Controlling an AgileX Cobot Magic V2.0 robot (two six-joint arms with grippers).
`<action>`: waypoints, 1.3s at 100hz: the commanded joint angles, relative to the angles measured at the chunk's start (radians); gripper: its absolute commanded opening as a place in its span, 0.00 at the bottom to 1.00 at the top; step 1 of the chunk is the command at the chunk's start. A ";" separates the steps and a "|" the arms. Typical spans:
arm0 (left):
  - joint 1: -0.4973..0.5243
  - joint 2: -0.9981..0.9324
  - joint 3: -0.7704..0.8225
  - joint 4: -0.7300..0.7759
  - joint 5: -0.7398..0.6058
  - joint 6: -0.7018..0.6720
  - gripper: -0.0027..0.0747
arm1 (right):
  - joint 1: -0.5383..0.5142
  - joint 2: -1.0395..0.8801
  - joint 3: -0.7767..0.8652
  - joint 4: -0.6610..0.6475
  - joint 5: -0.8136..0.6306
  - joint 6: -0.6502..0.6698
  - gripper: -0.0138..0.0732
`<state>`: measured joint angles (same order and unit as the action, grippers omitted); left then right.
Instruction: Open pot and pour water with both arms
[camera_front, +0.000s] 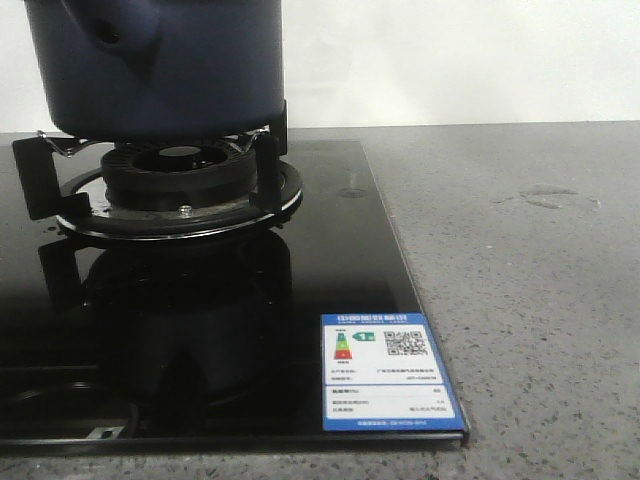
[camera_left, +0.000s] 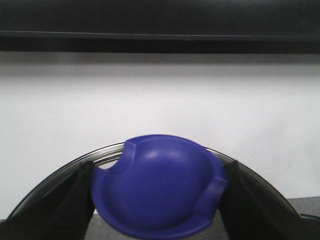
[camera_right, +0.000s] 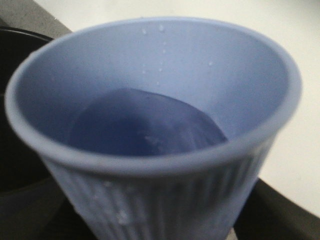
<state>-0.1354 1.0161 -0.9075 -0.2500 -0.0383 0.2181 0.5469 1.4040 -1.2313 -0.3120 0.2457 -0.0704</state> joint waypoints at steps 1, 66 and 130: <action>0.001 -0.023 -0.040 -0.007 -0.109 -0.002 0.50 | 0.022 -0.008 -0.090 -0.074 -0.029 -0.008 0.48; 0.001 -0.023 -0.040 -0.007 -0.109 -0.002 0.50 | 0.171 0.145 -0.275 -0.545 0.253 -0.008 0.48; 0.001 -0.023 -0.040 -0.007 -0.109 -0.002 0.50 | 0.173 0.148 -0.275 -0.773 0.254 -0.008 0.48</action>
<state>-0.1354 1.0161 -0.9075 -0.2500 -0.0366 0.2181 0.7169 1.6003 -1.4654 -0.9997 0.5535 -0.0781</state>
